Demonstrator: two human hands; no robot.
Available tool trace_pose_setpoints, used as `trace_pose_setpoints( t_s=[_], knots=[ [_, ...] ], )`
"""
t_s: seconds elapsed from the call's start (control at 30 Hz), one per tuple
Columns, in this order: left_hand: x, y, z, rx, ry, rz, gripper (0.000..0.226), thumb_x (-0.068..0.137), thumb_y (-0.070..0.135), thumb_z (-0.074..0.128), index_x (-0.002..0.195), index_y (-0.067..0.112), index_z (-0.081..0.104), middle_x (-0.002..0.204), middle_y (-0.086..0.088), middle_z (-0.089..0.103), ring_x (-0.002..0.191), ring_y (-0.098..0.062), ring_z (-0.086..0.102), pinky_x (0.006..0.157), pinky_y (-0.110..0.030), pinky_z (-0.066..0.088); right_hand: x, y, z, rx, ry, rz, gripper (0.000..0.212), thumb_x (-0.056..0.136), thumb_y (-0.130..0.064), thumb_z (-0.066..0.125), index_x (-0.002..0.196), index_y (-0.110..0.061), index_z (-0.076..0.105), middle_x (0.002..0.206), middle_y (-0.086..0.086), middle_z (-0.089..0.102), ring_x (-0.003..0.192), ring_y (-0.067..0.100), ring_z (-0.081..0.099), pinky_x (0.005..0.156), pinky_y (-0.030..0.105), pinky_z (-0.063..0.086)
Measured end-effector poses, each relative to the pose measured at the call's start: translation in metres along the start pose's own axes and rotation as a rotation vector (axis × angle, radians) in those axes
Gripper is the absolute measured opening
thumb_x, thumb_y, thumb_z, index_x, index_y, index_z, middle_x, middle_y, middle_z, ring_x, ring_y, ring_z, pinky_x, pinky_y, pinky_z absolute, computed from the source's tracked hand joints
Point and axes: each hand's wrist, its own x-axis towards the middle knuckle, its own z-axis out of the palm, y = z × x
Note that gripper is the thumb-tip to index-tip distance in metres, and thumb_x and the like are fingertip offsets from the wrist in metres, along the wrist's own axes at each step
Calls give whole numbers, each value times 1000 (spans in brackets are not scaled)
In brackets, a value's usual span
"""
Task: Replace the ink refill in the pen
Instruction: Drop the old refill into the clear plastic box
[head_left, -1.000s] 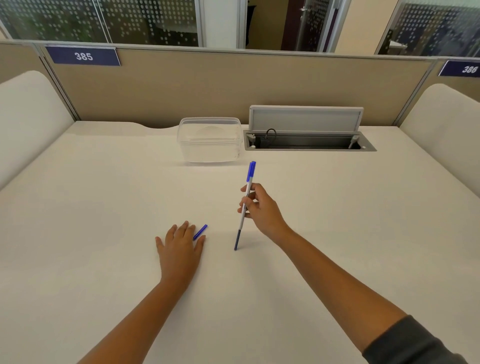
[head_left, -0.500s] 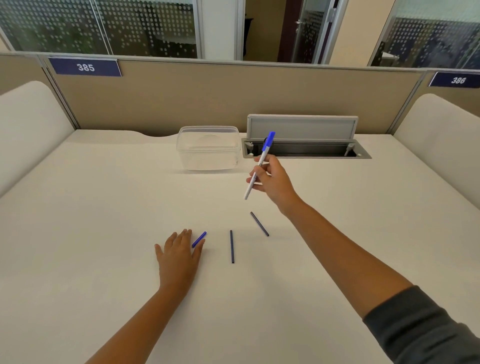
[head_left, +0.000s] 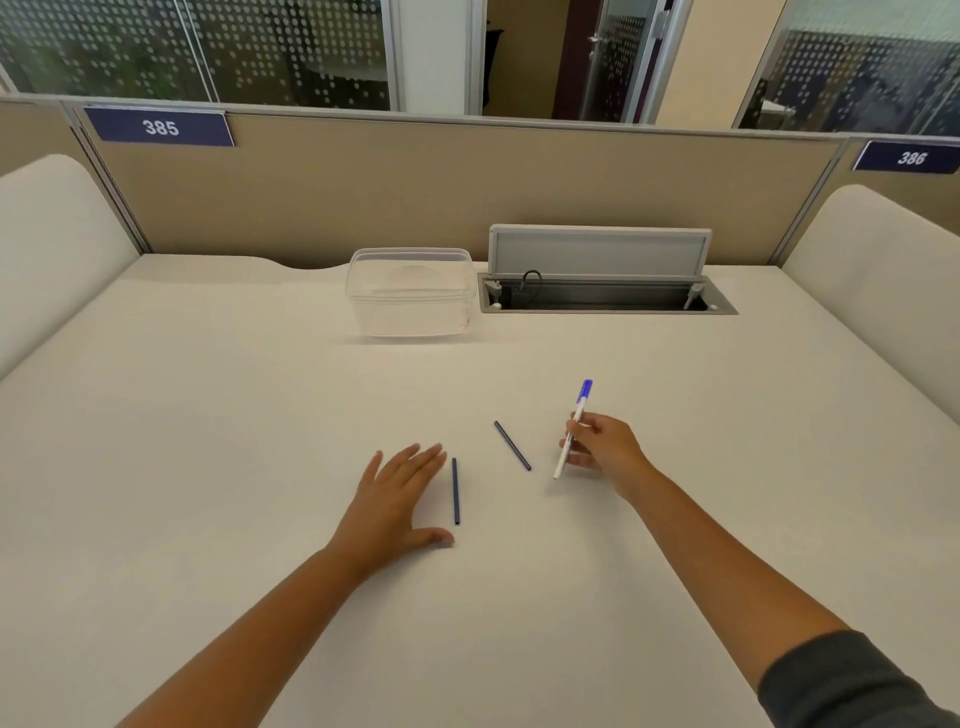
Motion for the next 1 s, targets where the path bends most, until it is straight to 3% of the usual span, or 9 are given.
trace_pose_setpoints(
  t_s=[0.13,0.27,0.53,0.7,1.0],
  knots=[
    [21,3,-4,8,-129,6,108,63,73,57,146,28,6,157,11,9,145,-11,0,115,-37,-9,-5,10,0,34,-112,35,17,90,-10,58,106,-6,62,82,5,64,71,15,67,57,23,59],
    [36,2,-6,14,-236,31,108,64,70,60,147,26,5,157,7,16,145,-10,1,114,-37,-10,-2,9,-4,73,-129,41,9,90,-10,58,96,-13,63,84,4,65,75,17,67,58,23,59],
    [44,1,-5,-155,-228,4,110,68,59,67,146,24,-1,150,6,30,143,-12,11,115,-34,-7,-1,13,-9,116,-140,38,17,90,-13,58,107,-13,62,88,4,68,75,13,69,57,24,57],
    [79,-23,-34,-140,-68,-43,109,68,54,71,147,20,3,148,2,34,142,-17,19,117,-41,-1,-2,15,-9,94,-136,34,16,90,-13,58,105,-17,63,89,4,68,74,12,70,59,24,57],
    [194,-48,-110,-162,387,-283,106,66,48,76,145,17,14,142,-2,43,136,-21,31,114,-51,11,-2,18,-10,91,-106,67,16,89,-14,59,102,-20,66,85,4,71,75,16,72,61,28,57]
  ],
)
